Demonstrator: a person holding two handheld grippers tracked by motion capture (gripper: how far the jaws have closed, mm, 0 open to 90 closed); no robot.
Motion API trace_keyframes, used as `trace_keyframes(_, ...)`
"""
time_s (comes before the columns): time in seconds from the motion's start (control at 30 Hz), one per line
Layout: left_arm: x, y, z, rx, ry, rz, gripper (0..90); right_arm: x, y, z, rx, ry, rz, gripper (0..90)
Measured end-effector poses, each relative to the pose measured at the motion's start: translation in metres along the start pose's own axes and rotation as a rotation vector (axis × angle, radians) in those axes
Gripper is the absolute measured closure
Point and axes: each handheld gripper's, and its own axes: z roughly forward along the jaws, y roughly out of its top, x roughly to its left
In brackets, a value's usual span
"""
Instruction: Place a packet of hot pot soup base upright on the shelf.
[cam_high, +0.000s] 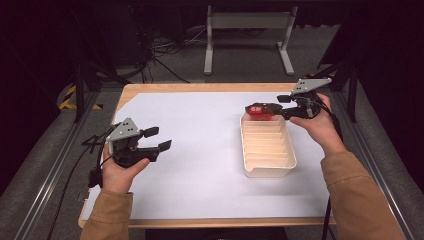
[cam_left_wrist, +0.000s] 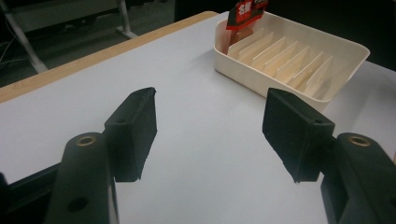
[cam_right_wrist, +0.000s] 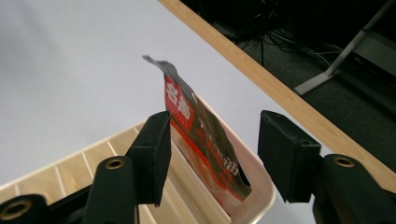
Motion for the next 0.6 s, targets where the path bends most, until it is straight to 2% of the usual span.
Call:
trace_keyframes(0.2, 0.003, -0.008, -0.006, -0.011, -0.008, -0.032, 36.1, 0.009, 0.006, -0.013, -0.034, 0.005, 0.007, 43.1)
trace_keyframes(0.3, 0.004, -0.013, -0.009, -0.008, 0.001, -0.049, 36.3, 0.014, 0.007, -0.022, -0.048, 0.001, 0.008, 43.2)
trace_keyframes(0.6, 0.009, -0.023, -0.014, -0.011, 0.030, -0.050, 35.9, 0.030, -0.006, -0.056, -0.127, -0.009, 0.037, 41.1)
